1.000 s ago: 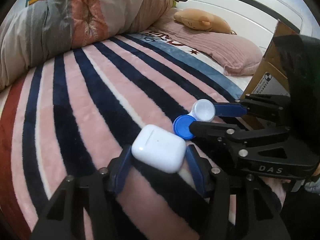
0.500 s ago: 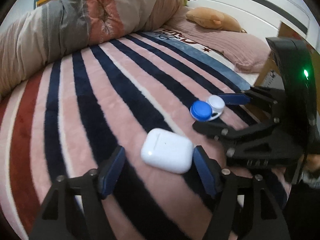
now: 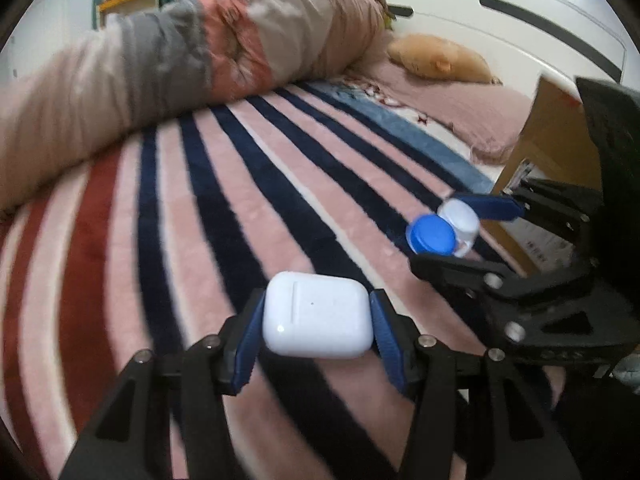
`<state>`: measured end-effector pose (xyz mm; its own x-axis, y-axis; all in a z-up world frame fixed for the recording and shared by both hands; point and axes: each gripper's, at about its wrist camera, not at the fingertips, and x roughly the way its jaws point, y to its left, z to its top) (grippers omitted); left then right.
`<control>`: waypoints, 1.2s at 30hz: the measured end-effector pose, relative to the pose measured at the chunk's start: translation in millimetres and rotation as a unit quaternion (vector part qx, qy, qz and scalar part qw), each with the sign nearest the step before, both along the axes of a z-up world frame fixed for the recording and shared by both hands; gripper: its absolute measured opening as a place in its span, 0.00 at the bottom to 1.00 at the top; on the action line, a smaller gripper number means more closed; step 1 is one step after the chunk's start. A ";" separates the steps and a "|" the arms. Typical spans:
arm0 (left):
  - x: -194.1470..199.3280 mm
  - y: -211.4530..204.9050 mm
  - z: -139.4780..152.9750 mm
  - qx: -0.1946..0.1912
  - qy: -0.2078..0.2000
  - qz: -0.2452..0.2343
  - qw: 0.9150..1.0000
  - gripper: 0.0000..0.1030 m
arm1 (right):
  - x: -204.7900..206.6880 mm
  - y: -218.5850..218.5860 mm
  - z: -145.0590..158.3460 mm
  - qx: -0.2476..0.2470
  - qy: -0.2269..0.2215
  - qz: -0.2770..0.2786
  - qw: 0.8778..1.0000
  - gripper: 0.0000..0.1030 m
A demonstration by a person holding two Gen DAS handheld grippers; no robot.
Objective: Organize rigid objects
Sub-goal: 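Grasp the white earbuds case with the left tool while the right tool grasps the contact lens case, then lower both cases into the box and open both tools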
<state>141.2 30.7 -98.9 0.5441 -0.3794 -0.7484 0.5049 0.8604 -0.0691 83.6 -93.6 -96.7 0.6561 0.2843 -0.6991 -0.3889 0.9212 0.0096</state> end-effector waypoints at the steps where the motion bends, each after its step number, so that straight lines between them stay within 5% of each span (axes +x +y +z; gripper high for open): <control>1: -8.6 3.2 11.8 -0.001 -0.007 0.006 1.000 0.47 | -12.0 0.2 11.2 0.008 -0.008 0.011 1.000 0.56; 8: -70.2 -5.4 94.5 -0.009 -0.062 0.010 0.998 0.47 | -81.8 -18.9 80.4 0.048 -0.068 0.055 0.995 0.56; 16: -112.3 -74.9 155.8 -0.042 -0.096 -0.034 0.994 0.47 | -129.3 -95.7 122.6 0.059 -0.122 0.003 0.991 0.56; 26: -111.7 -196.4 152.9 -0.027 -0.073 -0.124 0.989 0.47 | -126.4 -202.4 97.9 0.041 -0.069 -0.082 0.993 0.56; 36: -102.3 -247.9 126.3 0.022 -0.047 -0.153 0.987 0.48 | -117.0 -221.2 70.9 0.058 -0.035 -0.064 0.996 0.57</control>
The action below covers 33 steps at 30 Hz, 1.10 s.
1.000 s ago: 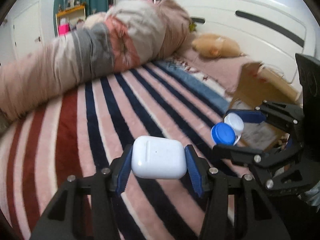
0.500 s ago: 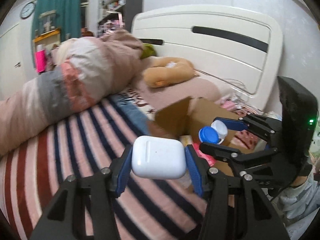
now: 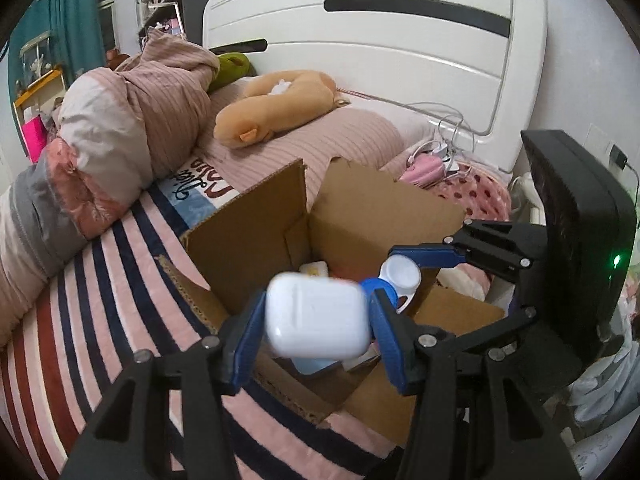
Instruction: Organize rigid objects
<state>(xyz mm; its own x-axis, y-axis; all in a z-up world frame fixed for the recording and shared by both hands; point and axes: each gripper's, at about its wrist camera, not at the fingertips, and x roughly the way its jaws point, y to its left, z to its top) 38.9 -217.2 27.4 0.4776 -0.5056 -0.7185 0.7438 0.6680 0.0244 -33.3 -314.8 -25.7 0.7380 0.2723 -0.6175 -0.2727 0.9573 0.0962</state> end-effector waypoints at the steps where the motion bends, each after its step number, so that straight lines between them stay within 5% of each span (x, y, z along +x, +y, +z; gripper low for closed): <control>1: 1.2 -0.5 -0.6 0.002 -0.001 0.001 1.000 0.48 | 0.5 -1.3 -1.4 0.001 0.003 -0.001 1.000 0.61; 7: 4.7 5.6 4.6 -0.008 -0.004 0.010 1.000 0.57 | 0.5 -7.0 -5.0 0.003 0.002 -0.003 1.000 0.65; 13: -3.5 22.9 19.8 -0.034 -0.027 0.041 0.998 0.76 | 0.0 -5.4 -1.8 0.002 0.002 0.003 1.000 0.65; 17: -15.3 38.8 29.9 -0.048 -0.054 0.072 0.995 0.82 | -1.9 -2.0 6.5 0.008 -0.005 0.016 1.000 0.80; 25: -41.3 84.1 46.2 -0.086 -0.108 0.169 0.976 0.97 | -18.9 12.8 36.1 0.012 -0.069 0.059 0.996 0.99; 33: -52.1 125.2 40.8 -0.117 -0.128 0.252 0.952 0.98 | -25.5 19.9 62.7 0.034 -0.137 0.089 0.986 0.99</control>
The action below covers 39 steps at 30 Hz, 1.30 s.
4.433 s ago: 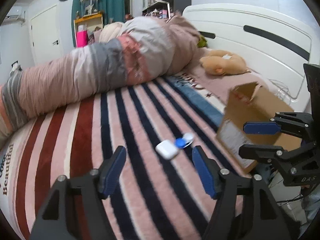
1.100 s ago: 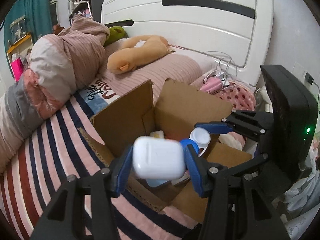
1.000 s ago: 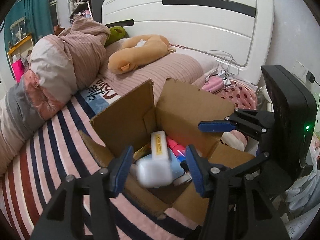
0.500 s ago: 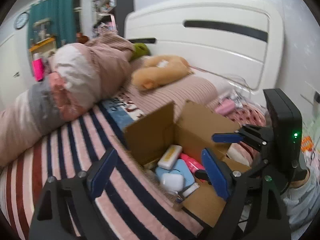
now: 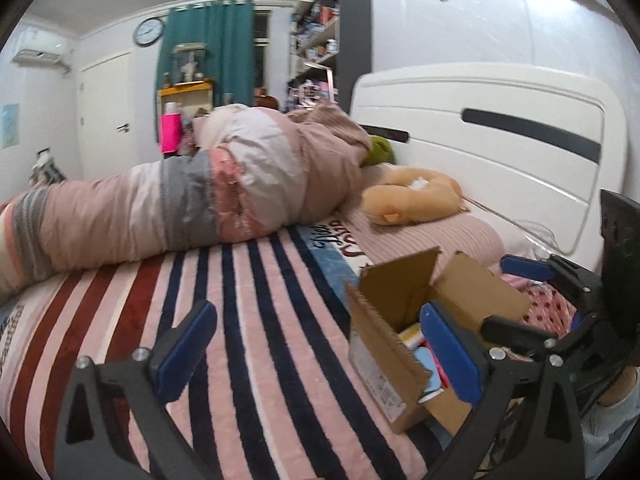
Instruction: Organize rigid objects
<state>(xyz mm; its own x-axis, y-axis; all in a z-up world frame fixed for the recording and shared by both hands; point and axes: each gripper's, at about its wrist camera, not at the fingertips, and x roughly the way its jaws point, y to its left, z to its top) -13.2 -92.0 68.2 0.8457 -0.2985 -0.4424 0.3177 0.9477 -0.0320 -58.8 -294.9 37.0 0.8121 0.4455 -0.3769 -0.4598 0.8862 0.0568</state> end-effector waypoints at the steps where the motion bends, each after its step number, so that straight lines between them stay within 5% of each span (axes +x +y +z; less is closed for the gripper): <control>1: 0.3 3.8 -1.4 -0.003 -0.001 0.007 1.000 0.98 | 0.5 -0.2 1.5 0.004 -0.004 0.003 1.000 0.99; 39: 11.4 21.8 -16.8 0.001 -0.007 0.065 0.998 0.98 | 8.8 7.5 -0.9 0.022 -0.013 0.014 1.000 0.99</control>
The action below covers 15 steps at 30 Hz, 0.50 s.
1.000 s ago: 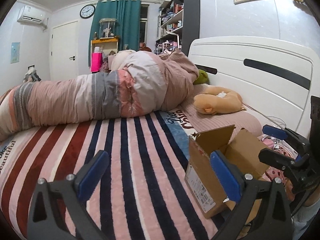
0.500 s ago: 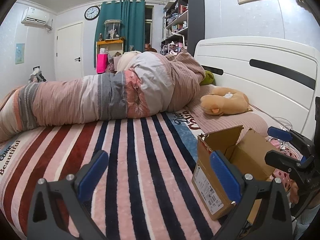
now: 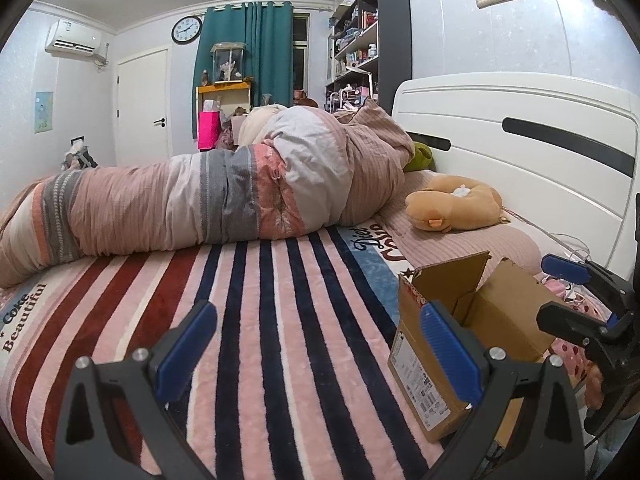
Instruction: Organize rigid objects
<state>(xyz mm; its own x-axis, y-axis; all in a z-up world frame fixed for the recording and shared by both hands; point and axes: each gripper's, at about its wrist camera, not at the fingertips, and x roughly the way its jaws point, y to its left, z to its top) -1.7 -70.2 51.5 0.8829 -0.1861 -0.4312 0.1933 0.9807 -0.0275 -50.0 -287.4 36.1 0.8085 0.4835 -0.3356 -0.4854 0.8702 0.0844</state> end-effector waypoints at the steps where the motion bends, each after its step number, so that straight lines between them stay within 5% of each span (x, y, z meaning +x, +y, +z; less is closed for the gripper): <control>1: -0.3 -0.1 0.0 0.000 0.000 0.001 1.000 0.98 | -0.3 0.8 -0.1 0.000 0.000 0.000 1.000 0.99; 15: 0.7 2.0 0.7 0.000 -0.003 0.005 1.000 0.98 | -1.8 7.1 -0.6 -0.002 0.000 0.001 1.000 0.99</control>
<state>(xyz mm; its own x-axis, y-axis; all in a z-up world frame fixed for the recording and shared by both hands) -1.0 -68.2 52.2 0.8871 -0.1774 -0.4261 0.1833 0.9827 -0.0274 -51.7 -280.4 35.5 0.8078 0.4840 -0.3365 -0.4872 0.8695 0.0812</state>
